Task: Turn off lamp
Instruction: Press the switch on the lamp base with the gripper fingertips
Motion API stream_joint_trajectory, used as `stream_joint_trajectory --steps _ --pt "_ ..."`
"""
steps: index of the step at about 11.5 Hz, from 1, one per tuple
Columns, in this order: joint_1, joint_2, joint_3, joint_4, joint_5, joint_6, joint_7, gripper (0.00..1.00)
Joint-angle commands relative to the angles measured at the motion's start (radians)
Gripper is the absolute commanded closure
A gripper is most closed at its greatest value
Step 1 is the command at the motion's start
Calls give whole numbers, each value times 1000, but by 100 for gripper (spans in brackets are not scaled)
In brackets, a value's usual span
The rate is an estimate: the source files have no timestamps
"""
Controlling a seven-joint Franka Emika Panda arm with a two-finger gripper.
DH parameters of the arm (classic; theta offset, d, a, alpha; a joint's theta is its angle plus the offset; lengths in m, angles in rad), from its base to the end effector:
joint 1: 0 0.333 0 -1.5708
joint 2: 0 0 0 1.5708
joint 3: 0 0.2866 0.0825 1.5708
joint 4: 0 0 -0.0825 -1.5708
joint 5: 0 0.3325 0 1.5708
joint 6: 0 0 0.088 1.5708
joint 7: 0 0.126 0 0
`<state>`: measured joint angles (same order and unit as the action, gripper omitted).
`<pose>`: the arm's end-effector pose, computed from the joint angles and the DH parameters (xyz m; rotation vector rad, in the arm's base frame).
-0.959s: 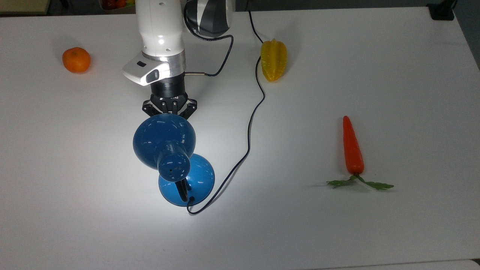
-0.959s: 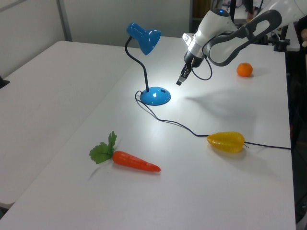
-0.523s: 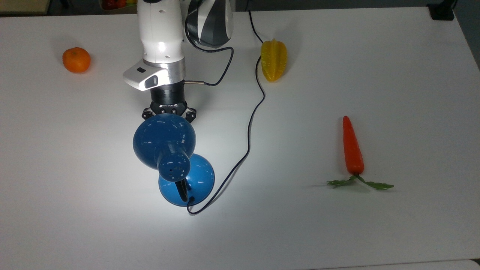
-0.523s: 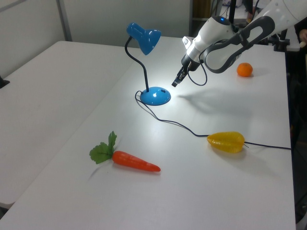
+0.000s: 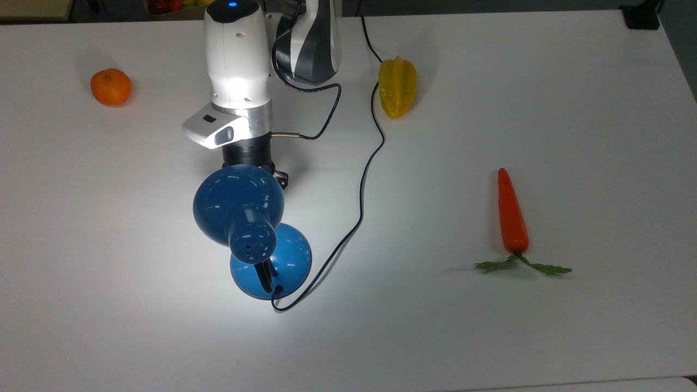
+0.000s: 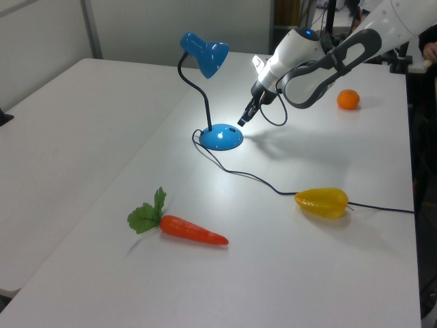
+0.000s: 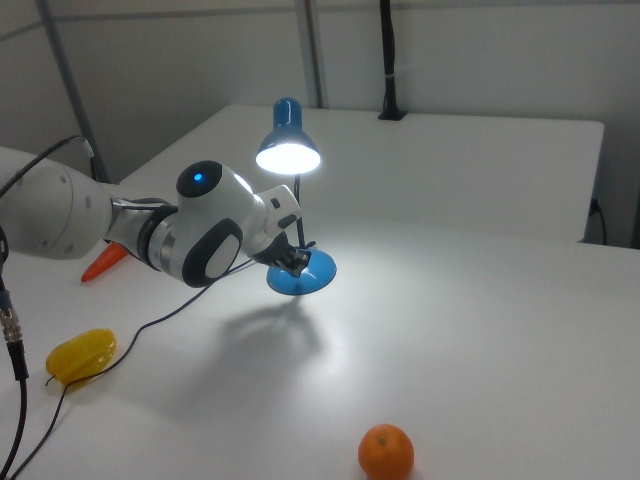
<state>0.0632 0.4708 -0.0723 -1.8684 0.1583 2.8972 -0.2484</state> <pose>0.6408 -0.0099 0.3194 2.9932 0.1707 0.8642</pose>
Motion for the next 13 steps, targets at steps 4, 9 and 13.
stream_joint_trajectory --steps 4,9,13 --pt "9 49 16 55 12 24 -14 100" --pt "9 52 16 52 10 24 -17 100" --pt "9 61 17 48 9 24 -19 100"
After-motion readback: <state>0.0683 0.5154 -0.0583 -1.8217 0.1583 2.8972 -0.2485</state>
